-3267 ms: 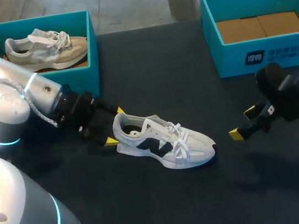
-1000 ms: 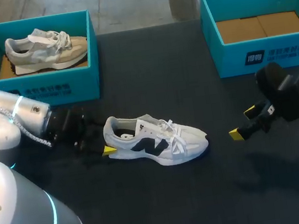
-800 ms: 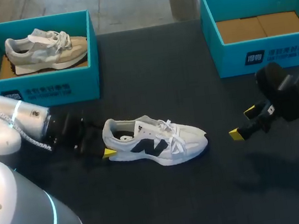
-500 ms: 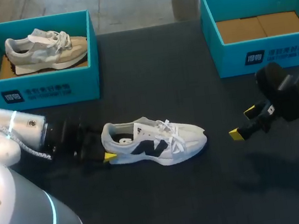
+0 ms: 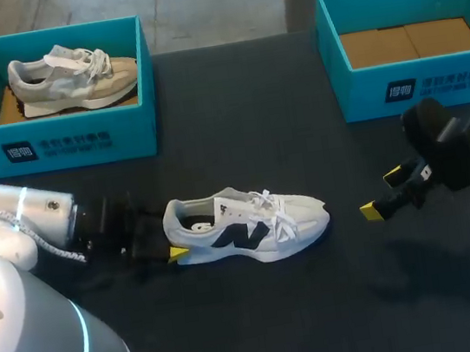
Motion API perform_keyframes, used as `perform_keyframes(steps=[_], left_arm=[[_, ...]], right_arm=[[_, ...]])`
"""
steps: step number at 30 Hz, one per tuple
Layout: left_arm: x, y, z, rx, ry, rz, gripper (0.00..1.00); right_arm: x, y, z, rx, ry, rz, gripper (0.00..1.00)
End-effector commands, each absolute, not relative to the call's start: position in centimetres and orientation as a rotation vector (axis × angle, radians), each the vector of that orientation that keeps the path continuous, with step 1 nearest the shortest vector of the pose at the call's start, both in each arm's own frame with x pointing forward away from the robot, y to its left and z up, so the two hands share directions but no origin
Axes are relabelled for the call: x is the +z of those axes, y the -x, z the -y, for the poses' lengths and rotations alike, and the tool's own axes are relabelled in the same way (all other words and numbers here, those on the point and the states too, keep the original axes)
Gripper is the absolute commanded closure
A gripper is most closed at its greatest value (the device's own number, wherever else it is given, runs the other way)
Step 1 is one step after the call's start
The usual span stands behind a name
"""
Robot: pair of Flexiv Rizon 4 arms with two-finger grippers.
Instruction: Take the shoe out of the shoebox, open the shoe tongue, remove and reinsert the insole, then place the shoe into the shoebox
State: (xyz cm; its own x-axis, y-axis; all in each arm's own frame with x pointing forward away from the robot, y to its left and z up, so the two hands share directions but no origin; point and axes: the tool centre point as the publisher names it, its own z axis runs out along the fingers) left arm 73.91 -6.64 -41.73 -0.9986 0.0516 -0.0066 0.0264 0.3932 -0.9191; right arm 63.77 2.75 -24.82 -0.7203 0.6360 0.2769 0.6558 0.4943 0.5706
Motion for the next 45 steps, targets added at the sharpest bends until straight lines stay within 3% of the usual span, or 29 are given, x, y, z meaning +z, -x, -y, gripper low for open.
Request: perform_keyframes(steps=[1, 37, 45], left_arm=[[-42.1, -73.6, 6.9, 1.708, 0.067, 2.600, 1.00], [-42.1, -73.6, 6.9, 1.705, 0.071, 2.599, 1.00], [-42.1, -73.6, 6.9, 1.705, 0.071, 2.599, 1.00]], right_arm=[[-24.8, -63.6, -2.7, -1.051, 1.162, 2.691, 0.00], [-24.8, -63.6, -2.7, -1.051, 1.162, 2.691, 0.00], [-24.2, -65.3, -6.5, -0.981, 1.406, 2.641, 0.00]])
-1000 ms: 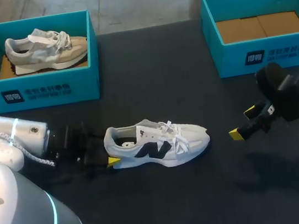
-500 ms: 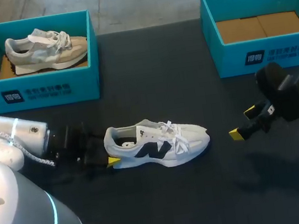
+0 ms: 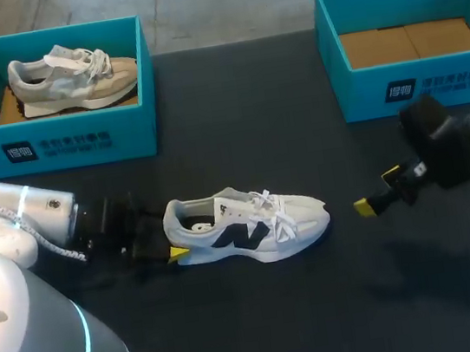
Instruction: Take the shoe out of the shoebox, open the shoe tongue, remove and reinsert the insole, then place the shoe into the shoebox
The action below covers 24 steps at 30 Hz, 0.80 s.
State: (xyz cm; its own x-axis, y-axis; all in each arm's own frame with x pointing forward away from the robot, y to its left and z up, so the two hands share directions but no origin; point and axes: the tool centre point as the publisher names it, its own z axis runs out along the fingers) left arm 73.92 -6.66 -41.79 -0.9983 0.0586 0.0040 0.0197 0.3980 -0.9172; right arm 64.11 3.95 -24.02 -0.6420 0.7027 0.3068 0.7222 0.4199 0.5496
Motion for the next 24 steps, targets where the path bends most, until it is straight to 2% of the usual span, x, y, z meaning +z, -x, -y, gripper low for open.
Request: perform_keyframes(steps=[1, 12, 24], left_arm=[[-42.1, -73.6, 6.9, 1.705, 0.071, 2.599, 1.00], [-42.1, -73.6, 6.9, 1.705, 0.071, 2.599, 1.00], [-42.1, -73.6, 6.9, 1.705, 0.071, 2.599, 1.00]], right_arm=[[-24.1, -65.6, -7.1, -0.968, 1.447, 2.639, 0.00], [-23.5, -67.7, -11.2, -0.853, 1.694, 2.619, 0.00], [-25.0, -69.9, -16.2, -0.647, 1.841, 2.616, 0.00]])
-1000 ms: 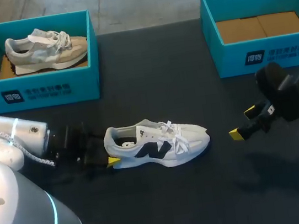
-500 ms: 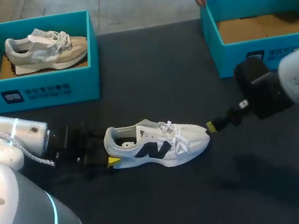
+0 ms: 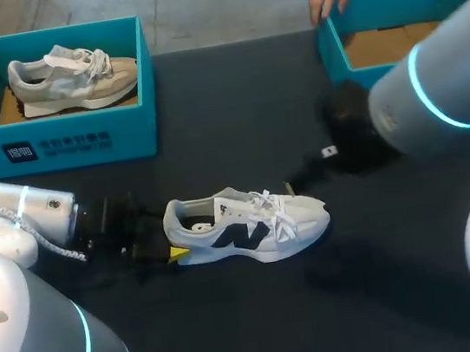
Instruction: Take the shoe out of the shoebox, open the shoe tongue, remove and reinsert the insole, then place the shoe into the shoebox
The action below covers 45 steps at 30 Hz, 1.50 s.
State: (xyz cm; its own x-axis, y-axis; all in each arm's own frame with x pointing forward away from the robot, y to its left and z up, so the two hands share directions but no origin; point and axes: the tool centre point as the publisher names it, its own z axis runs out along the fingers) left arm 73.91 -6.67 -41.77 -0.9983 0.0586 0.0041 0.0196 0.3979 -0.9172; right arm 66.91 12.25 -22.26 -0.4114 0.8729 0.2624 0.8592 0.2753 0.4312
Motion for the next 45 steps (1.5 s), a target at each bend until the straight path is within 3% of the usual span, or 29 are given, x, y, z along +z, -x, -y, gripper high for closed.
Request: perform_keyframes(steps=[1, 24, 45], left_arm=[[-42.1, -73.6, 6.9, 1.705, 0.071, 2.599, 1.00], [-42.1, -73.6, 6.9, 1.705, 0.071, 2.599, 1.00], [-42.1, -73.6, 6.9, 1.705, 0.071, 2.599, 1.00]], right_arm=[[-25.2, -70.1, -16.7, 0.572, -1.708, -2.413, 0.00], [-29.9, -72.4, -24.9, 0.272, -1.821, -2.318, 0.00], [-33.1, -73.9, -24.4, 0.084, -1.996, -2.088, 0.00]])
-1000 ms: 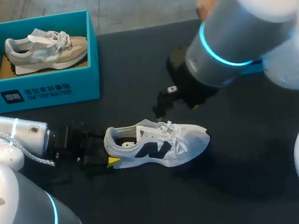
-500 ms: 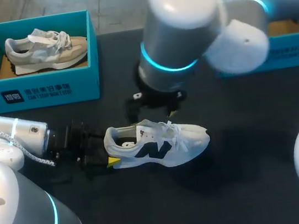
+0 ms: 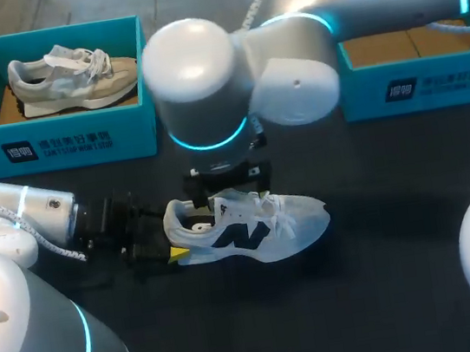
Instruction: Take the shoe out of the shoebox, open the shoe tongue, remove and reinsert the insole, then place the shoe into the shoebox
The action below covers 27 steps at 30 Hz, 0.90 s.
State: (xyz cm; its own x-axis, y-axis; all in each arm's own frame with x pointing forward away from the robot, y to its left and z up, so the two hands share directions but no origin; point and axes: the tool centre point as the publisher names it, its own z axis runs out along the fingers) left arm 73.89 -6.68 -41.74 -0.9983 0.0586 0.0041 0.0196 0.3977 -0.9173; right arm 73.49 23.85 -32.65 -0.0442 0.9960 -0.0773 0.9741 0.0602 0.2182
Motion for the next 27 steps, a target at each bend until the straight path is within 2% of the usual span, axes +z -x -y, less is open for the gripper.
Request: perform_keyframes(steps=[1, 27], left_arm=[[-42.1, -73.6, 6.9, 1.705, 0.071, 2.599, 1.00], [-42.1, -73.6, 6.9, 1.705, 0.071, 2.599, 1.00]], right_arm=[[-33.1, -74.0, -24.4, 0.083, -1.996, -2.088, 0.00], [-34.9, -73.2, -25.1, -0.126, -2.065, -1.970, 0.00]])
